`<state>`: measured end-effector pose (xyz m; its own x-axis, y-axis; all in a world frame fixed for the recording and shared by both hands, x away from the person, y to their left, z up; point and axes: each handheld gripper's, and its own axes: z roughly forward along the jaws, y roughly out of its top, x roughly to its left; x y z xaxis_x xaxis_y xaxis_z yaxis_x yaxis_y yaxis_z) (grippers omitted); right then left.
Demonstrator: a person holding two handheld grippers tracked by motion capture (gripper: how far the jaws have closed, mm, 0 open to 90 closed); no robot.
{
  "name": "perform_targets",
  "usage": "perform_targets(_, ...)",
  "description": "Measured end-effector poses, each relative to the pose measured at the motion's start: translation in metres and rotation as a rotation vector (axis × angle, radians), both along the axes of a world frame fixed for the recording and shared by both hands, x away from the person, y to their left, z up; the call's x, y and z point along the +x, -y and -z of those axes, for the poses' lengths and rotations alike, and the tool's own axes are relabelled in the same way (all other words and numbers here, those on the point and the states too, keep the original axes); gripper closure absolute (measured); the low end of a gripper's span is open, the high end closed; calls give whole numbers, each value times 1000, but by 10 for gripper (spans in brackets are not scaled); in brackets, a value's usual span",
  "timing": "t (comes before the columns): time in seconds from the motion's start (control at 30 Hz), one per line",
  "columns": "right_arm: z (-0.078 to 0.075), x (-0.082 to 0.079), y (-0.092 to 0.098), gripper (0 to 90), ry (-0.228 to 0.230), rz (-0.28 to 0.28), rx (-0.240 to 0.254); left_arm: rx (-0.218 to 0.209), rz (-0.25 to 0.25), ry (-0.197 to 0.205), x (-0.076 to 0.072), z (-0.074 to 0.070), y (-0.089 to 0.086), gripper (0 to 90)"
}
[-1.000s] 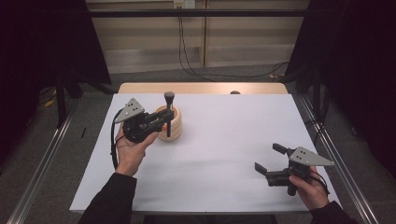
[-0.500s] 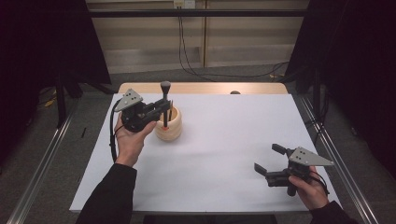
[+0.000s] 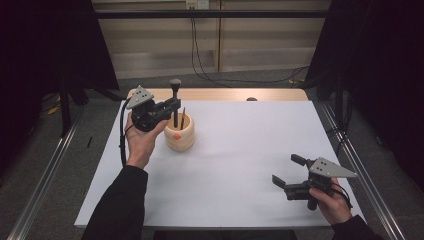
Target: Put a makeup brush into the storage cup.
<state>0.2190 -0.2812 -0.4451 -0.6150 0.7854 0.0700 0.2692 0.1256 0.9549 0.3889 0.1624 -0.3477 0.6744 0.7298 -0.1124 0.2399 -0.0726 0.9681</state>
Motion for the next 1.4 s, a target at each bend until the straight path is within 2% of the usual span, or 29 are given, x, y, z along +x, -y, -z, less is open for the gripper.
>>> perform_targets(0.23, 0, 0, 0, 7, 6, 8, 1, 1, -21, 0, 10, 7, 0, 783)
perform_targets(0.47, 0, 0, 0, 7, 5, 6, 2, 25, -24, 7, 17, 13, -1, 783)
perform_targets(0.57, 0, 0, 0, 8, 3, 6, 4, 20, -15, 6, 19, 15, -2, 783)
perform_targets(0.67, 0, 0, 0, 8, 3, 2, 4, 24, -2, -9, 18, 19, 0, 783)
perform_targets(0.7, 0, 0, 1, 8, -4, -12, 1, 29, -6, -4, 18, 20, 1, 782)
perform_targets(0.8, 0, 0, 0, 9, -2, 5, 3, 23, -12, -18, 17, 27, 1, 783)
perform_targets(0.9, 0, 0, 0, 8, -6, -16, 2, 23, -16, -25, 18, 34, 1, 783)
perform_targets(0.97, 0, 0, -1, 8, -2, -3, 4, 20, -19, -30, 19, 37, 0, 783)
perform_targets(1.4, 1, 0, -2, 10, -6, -12, 3, 33, -26, -60, 19, 54, -1, 782)
